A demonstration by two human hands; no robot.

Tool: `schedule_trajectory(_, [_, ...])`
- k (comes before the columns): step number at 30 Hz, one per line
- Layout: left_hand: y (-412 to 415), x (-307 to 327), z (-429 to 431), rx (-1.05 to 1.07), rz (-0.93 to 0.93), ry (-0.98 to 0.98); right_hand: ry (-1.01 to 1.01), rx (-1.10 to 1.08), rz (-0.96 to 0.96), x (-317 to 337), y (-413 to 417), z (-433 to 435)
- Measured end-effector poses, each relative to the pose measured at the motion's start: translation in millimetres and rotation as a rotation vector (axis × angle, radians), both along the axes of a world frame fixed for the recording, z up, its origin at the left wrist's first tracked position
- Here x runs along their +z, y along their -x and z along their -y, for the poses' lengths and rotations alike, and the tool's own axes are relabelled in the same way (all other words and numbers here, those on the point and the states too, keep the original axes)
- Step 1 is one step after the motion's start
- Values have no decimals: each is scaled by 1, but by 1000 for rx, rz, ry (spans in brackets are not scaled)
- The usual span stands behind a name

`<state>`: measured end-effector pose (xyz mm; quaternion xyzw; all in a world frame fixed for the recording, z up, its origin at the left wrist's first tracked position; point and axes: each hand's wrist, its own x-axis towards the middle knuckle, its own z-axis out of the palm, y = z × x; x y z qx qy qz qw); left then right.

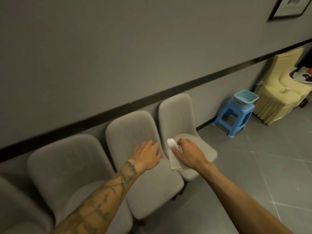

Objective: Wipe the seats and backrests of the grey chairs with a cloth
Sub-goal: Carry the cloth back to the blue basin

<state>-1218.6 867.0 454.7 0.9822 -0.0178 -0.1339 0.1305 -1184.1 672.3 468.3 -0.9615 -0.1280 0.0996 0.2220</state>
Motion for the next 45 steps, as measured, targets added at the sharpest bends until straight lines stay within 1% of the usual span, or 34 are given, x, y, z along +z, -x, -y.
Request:
schedule_trajectory(7, [-149,15,89,5,4,-9,9,6,30,5,-154,96])
schedule_trajectory(10, [-211,9,140,32,-1,-31,11,-9,9,0,-221,147])
schedule_trajectory(15, [-305,-4,239,78,-24,-41,-6,24,-5,-9,-323,247])
schedule_trajectory(20, [-399,-3,333,110,-36,-6,20,48,3,-5,-425,340])
schedule_trajectory(26, [-524,-7,425,125,-21,-3,24,49,15,-9,-545,433])
schedule_trajectory(31, [-640,-31,489,111,-19,18,57,53,36,-21,-657,495])
schedule_trajectory(36, [-747,-38,539,139,-31,43,103,101,-4,-23,-768,547])
schedule_trajectory(41, [-831,-32,579,186,-43,34,97,144,-14,-23,-866,590])
schedule_trajectory(45, [-895,-40,611,234,-43,19,93,203,-43,-36,-941,625])
